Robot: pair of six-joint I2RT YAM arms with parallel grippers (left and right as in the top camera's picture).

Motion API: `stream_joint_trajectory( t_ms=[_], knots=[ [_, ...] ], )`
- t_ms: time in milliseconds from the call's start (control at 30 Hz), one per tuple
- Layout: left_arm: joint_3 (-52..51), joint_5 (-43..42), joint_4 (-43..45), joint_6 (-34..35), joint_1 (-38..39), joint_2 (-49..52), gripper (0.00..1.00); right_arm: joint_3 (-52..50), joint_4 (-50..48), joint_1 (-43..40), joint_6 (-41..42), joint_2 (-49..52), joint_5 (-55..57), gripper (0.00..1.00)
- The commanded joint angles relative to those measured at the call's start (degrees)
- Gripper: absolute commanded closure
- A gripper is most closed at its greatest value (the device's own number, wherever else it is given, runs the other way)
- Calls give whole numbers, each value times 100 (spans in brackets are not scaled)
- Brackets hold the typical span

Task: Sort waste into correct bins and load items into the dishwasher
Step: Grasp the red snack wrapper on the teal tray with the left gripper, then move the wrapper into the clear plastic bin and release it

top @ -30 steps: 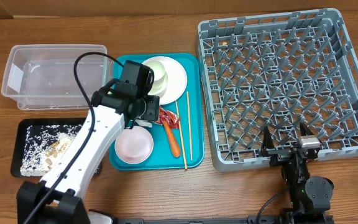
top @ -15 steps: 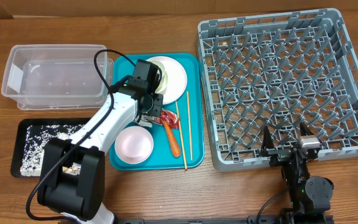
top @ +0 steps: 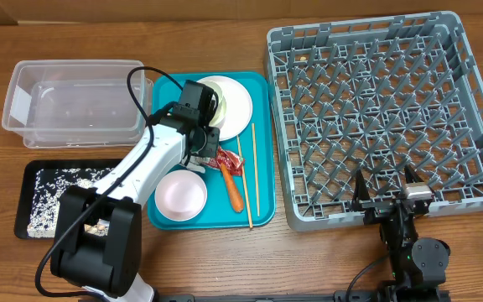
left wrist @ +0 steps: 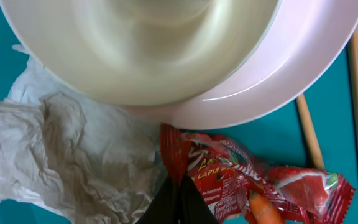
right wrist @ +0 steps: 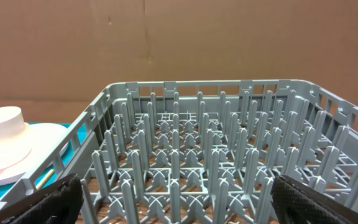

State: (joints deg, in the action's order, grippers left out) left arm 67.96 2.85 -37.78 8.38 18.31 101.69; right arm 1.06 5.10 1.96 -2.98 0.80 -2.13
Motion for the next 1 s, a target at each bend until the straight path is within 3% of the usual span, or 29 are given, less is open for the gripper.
stream_joint_trajectory(
  t_ms=[0, 333, 667, 967],
  knots=[
    [544, -118, -278, -46, 0, -380, 96, -61, -48, -15, -7, -52, -11, 0],
    [1725, -197, -1036, -46, -129, -1335, 96, -61, -48, -15, -7, -52, -11, 0],
    [1930, 122, -1130, 26, -1899, -1471, 96, -61, -48, -15, -7, -52, -11, 0],
    [1919, 70, -874, 44, -3364, -940, 96, -61, -48, -15, -7, -52, -11, 0]
  ],
)
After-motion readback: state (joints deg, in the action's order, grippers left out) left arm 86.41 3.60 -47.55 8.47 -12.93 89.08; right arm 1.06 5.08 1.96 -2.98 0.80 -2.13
